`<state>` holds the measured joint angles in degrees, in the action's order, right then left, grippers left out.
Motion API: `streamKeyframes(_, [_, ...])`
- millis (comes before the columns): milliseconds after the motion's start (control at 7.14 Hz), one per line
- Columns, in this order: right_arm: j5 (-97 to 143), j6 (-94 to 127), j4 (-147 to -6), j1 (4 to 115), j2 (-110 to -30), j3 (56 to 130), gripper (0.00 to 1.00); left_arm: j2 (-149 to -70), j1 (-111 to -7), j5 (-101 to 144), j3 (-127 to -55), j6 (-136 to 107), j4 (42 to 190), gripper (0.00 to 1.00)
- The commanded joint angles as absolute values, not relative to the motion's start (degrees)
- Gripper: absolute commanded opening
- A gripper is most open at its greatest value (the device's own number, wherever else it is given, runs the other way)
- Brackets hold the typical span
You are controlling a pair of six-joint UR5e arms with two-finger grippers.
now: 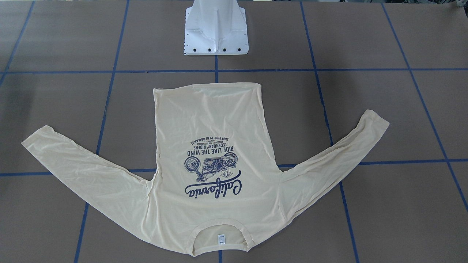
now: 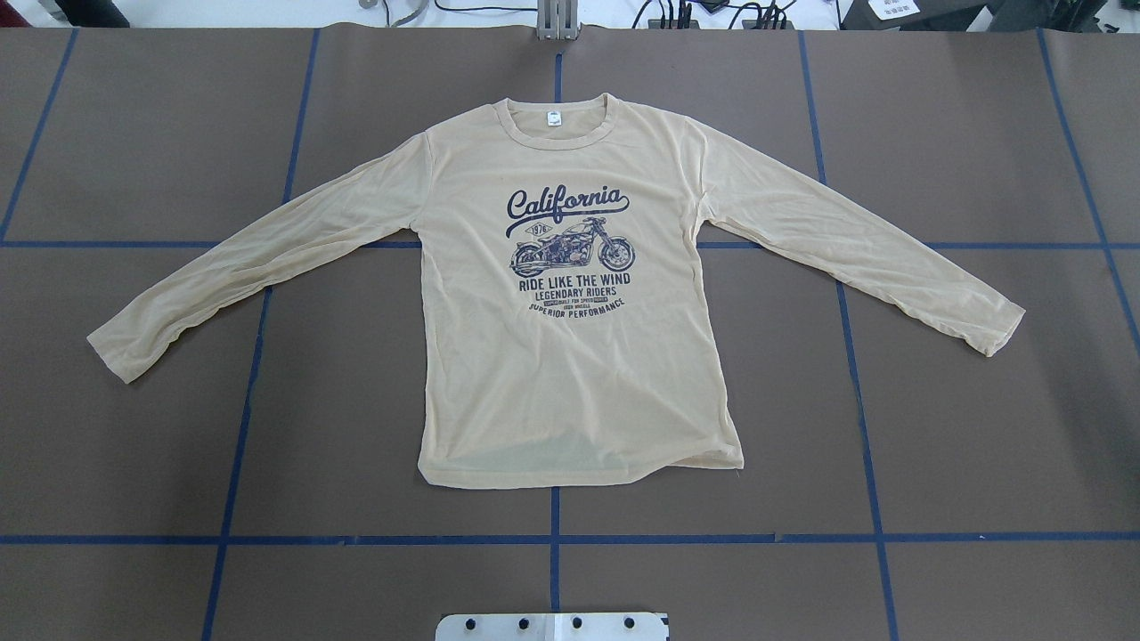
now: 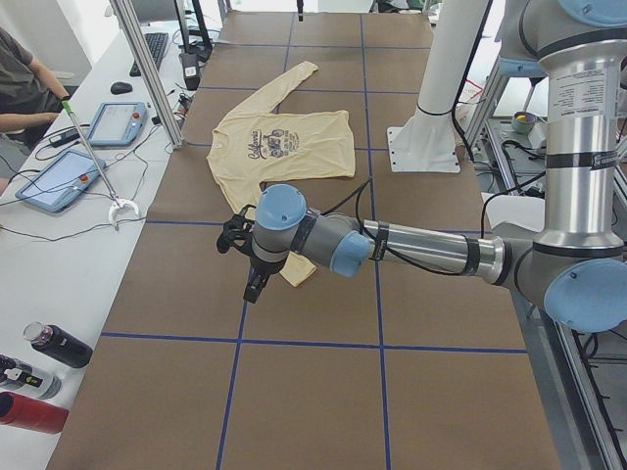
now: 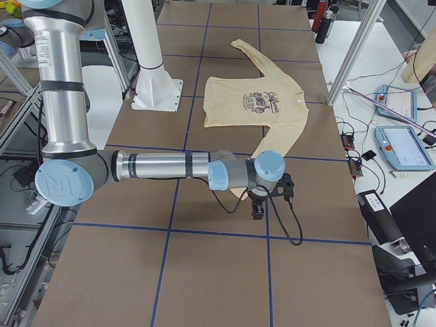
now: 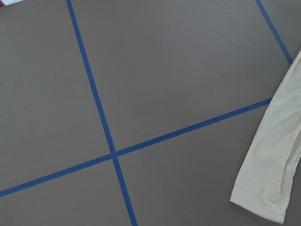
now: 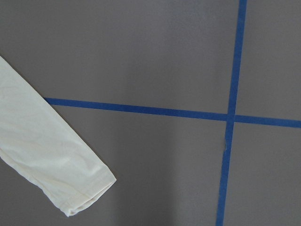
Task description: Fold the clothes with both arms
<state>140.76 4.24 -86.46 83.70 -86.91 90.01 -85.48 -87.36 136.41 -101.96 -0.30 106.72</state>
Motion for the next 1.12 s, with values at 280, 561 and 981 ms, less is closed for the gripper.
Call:
streamKeyframes(280, [137.63,4.74,-87.02,83.32,-88.06,93.07,1.0,-83.06,-87.54,135.96,-102.3,-0.26,107.23,0.99])
streamKeyframes(561, [138.24,6.66,-84.83,78.34,-88.24,92.82,1.0,-82.44,-87.45,135.88,-102.57,-0.18,107.31,0.99])
streamKeyframes(981, [138.25,23.92,-83.07,71.83,-85.44,91.42,0.99,-82.44,-87.36,136.05,-102.75,-0.26,107.4,0.99])
